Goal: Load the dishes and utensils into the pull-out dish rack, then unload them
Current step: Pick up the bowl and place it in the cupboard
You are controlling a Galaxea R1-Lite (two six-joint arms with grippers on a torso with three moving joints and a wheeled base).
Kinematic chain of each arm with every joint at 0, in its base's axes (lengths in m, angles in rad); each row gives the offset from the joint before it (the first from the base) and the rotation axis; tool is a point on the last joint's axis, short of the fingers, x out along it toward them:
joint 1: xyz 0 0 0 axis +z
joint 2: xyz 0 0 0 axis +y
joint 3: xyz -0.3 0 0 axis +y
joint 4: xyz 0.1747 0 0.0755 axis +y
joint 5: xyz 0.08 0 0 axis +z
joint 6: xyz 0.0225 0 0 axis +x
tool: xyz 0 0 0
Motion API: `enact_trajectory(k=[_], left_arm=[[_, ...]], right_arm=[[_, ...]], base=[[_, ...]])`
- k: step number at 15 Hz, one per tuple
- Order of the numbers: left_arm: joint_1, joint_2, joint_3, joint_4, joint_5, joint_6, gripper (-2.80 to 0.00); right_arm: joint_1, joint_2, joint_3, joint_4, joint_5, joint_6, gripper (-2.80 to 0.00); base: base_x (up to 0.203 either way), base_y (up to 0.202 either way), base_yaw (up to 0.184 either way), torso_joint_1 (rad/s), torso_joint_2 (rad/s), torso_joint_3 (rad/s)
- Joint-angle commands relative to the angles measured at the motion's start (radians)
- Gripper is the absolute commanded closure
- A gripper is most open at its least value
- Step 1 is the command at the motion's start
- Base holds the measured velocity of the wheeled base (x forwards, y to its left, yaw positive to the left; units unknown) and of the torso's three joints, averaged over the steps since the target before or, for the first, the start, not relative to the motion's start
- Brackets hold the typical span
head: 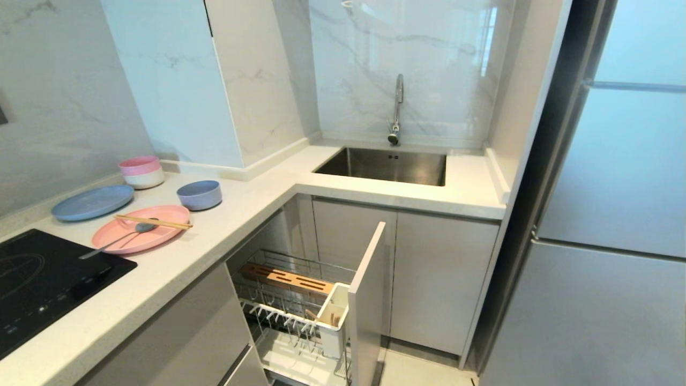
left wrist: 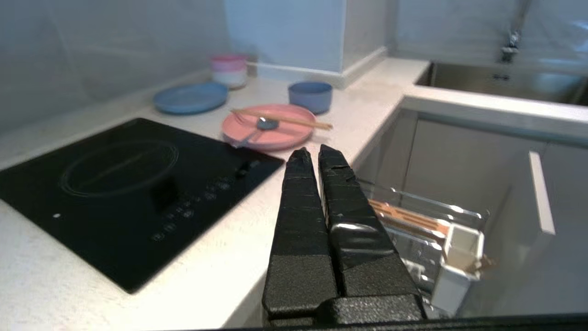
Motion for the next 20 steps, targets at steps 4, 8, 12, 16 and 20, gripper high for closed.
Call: enact_trajectory(k=[4, 8, 12, 16, 20], left_arm=[[0.079, -0.187, 0.103, 0.118, -0.207, -0.015, 0.0], [0.081, -0.268, 0.318, 0.083, -0.27, -0.015, 0.0], [0.082, -0.275, 0.52, -0.141, -0.282, 0.004, 0.0], [0.082, -0.274, 0.562, -0.16, -0.374, 0.032, 0.0], [0.082, -0.276, 0.565, -0.169, -0.389, -0.003, 0.0]], right_arm=[[-0.001, 0.0, 0.0, 0.0, 0.0, 0.0, 0.0], [0.0, 0.0, 0.0, 0.0, 0.0, 0.0, 0.0], [-0.001, 0.0, 0.0, 0.0, 0.0, 0.0, 0.0], [0.0, 0.0, 0.0, 0.0, 0.0, 0.0, 0.0], [-0.001, 0.0, 0.0, 0.0, 0.0, 0.0, 0.0]], base=[[0.0, 0.0, 0.0, 0.0, 0.0, 0.0], [0.0, 0.0, 0.0, 0.0, 0.0, 0.0], [0.0, 0.0, 0.0, 0.0, 0.0, 0.0], [0.0, 0.0, 0.0, 0.0, 0.0, 0.0], [0.0, 0.0, 0.0, 0.0, 0.0, 0.0]])
